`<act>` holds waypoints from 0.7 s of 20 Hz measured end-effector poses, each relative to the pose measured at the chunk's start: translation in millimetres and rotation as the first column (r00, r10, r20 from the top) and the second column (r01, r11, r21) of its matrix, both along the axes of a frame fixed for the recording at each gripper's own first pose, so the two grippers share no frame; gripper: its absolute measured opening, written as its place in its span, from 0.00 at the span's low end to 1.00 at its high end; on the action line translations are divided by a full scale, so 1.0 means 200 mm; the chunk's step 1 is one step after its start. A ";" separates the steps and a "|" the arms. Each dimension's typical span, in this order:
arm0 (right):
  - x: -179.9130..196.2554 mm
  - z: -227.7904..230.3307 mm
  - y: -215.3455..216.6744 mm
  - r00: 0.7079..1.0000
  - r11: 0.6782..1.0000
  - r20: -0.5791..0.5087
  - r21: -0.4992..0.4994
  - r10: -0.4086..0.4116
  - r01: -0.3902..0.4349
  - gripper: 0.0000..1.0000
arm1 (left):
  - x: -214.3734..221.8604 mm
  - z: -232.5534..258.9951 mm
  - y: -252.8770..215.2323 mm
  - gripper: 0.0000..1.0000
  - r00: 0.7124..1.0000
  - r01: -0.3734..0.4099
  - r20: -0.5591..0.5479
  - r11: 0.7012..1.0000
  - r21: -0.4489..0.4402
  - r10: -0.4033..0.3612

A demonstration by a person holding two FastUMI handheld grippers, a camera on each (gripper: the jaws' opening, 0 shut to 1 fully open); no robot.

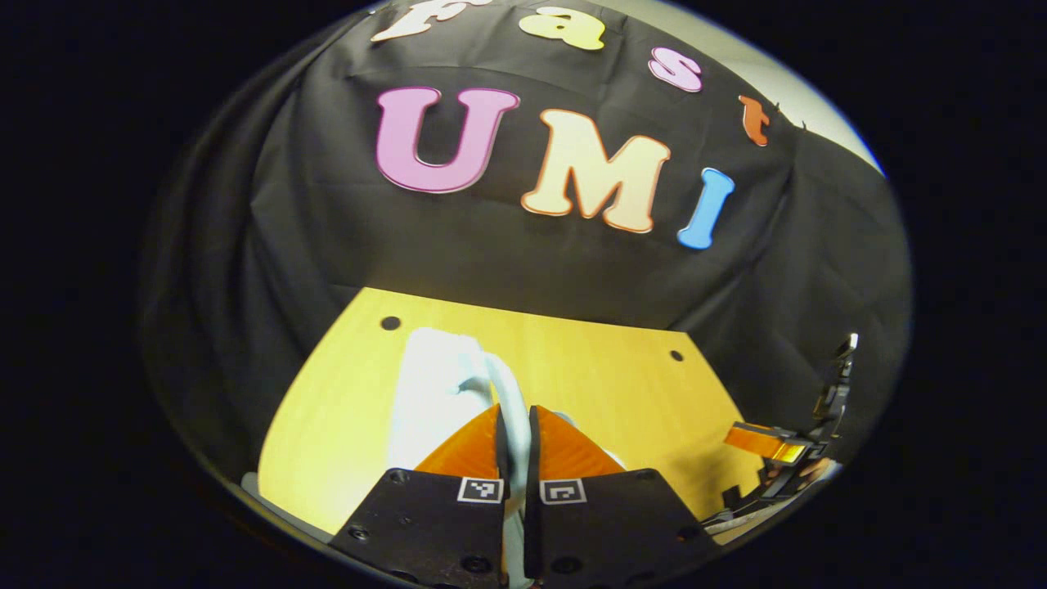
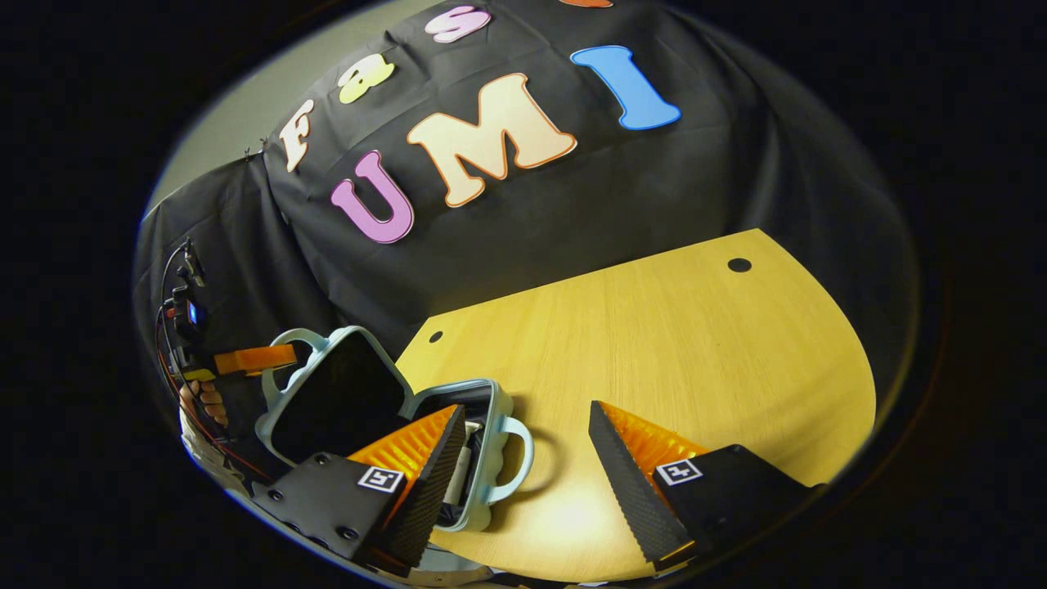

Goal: First open the suitcase, pack the skin care products into it, and then close the suitcase.

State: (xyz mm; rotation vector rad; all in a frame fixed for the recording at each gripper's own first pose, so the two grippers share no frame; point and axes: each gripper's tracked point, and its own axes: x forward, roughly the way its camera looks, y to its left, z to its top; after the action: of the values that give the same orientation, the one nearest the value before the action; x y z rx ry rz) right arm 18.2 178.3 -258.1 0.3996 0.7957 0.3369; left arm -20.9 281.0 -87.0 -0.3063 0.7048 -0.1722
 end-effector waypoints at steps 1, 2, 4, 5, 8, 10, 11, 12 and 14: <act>-0.01 0.00 -0.02 1.000 1.000 0.001 -0.003 -0.009 0.009 0.96 | 0.02 -0.01 -0.07 0.02 1.000 0.017 -0.001 1.000 -0.025 -0.017; -0.01 0.00 -0.05 1.000 1.000 0.001 -0.008 -0.017 0.017 0.96 | 0.01 -0.04 -0.15 0.02 0.999 0.042 -0.008 0.998 -0.042 -0.043; -0.02 0.00 -0.11 0.999 0.999 -0.002 -0.013 -0.038 0.038 0.96 | -0.01 -0.08 -0.28 0.02 0.995 0.091 -0.022 0.993 -0.072 -0.093; -0.02 0.00 -0.14 0.999 0.999 -0.005 -0.016 -0.049 0.049 0.96 | -0.02 -0.11 -0.34 0.02 0.992 0.116 -0.035 0.990 -0.078 -0.119; -0.03 0.00 -0.22 0.997 0.996 -0.011 -0.025 -0.081 0.081 0.96 | -0.04 -0.24 -0.53 0.02 0.979 0.182 -0.076 0.978 -0.097 -0.190; -0.03 0.00 -0.27 0.995 0.995 -0.012 -0.036 -0.095 0.095 0.96 | -0.06 -0.33 -0.63 0.02 0.967 0.219 -0.108 0.971 -0.097 -0.229; -0.04 0.00 -0.29 0.995 0.994 -0.013 -0.041 -0.104 0.103 0.96 | -0.07 -0.38 -0.68 0.02 0.960 0.240 -0.123 0.967 -0.091 -0.250; -0.05 0.01 -0.32 0.993 0.993 -0.014 -0.045 -0.113 0.112 0.96 | -0.08 -0.43 -0.73 0.02 0.954 0.257 -0.140 0.963 -0.085 -0.267; -0.05 0.00 -0.36 0.991 0.990 -0.019 -0.053 -0.131 0.130 0.96 | -0.12 -0.53 -0.82 0.02 0.938 0.287 -0.179 0.955 -0.074 -0.296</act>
State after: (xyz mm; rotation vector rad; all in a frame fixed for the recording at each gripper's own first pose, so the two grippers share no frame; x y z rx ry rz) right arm 9.1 106.9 -257.6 0.4055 0.7939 0.1895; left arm -44.2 117.8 -192.5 -0.2639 0.9346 -0.4474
